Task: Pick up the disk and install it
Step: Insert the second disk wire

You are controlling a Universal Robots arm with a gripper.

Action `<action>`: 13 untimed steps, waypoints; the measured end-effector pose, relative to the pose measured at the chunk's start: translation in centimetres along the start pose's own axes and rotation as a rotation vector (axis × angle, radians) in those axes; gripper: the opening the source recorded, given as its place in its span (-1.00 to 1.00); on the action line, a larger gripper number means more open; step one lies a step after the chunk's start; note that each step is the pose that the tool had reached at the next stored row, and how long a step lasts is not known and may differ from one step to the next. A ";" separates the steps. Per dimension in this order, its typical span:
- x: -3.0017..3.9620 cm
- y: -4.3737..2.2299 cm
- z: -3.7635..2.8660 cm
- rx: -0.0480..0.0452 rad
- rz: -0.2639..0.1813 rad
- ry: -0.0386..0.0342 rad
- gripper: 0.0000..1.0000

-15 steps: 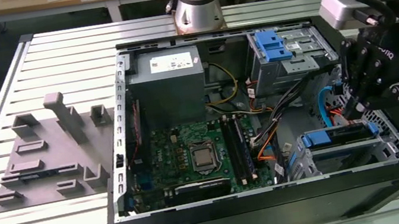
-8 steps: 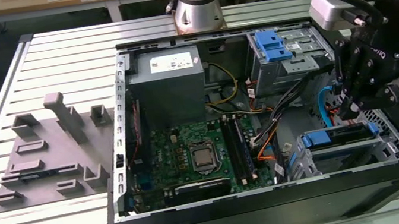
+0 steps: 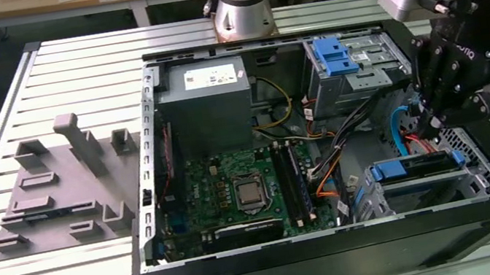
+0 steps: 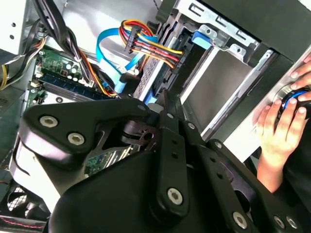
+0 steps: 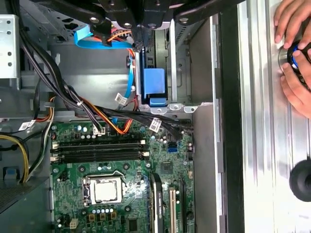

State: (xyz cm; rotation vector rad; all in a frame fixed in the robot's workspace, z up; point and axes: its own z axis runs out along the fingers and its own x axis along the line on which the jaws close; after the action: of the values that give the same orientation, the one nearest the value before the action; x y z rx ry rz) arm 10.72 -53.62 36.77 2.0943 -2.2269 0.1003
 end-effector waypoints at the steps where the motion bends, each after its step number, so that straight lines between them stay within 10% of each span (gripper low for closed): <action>1: -0.05 0.08 -0.04 0.0005 0.000 0.0001 -0.79; 13: -1.79 0.58 -1.15 0.0038 0.000 -0.0001 -0.79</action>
State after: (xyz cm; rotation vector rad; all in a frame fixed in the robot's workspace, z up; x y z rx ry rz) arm 10.27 -51.69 37.73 2.0958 -2.2289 0.1045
